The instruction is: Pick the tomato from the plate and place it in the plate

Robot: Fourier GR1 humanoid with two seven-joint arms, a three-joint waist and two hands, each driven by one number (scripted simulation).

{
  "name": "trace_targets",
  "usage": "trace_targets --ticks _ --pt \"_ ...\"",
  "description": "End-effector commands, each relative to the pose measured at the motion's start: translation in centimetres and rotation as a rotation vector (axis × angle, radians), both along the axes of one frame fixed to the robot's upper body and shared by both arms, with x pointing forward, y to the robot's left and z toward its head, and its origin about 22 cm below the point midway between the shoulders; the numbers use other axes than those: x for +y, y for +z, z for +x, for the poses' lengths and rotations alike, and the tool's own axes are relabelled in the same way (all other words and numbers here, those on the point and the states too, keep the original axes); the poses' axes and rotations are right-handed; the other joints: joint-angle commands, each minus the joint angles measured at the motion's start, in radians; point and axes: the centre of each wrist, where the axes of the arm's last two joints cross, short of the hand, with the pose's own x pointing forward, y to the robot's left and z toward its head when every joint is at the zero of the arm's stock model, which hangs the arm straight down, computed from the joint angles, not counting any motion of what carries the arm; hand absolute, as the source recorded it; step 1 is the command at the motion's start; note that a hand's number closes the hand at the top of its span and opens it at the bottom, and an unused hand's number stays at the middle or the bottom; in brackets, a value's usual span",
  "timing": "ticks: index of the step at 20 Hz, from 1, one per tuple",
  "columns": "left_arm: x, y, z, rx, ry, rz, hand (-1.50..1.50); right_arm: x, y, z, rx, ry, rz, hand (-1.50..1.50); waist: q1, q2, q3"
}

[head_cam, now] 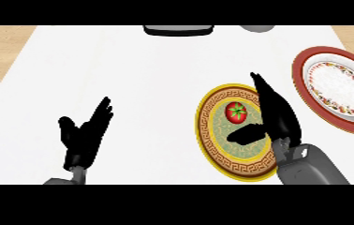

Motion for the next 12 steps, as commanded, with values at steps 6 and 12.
trace_targets --ticks 6,12 --pt "0.7 -1.0 -0.1 0.064 -0.001 0.012 0.00 1.8 -2.5 1.3 0.049 -0.056 -0.108 -1.50 -0.001 0.005 -0.006" --pt "1.0 -1.2 0.2 0.055 -0.003 0.004 0.00 1.6 -2.6 2.1 0.078 -0.040 -0.100 -1.50 -0.001 0.005 -0.006"
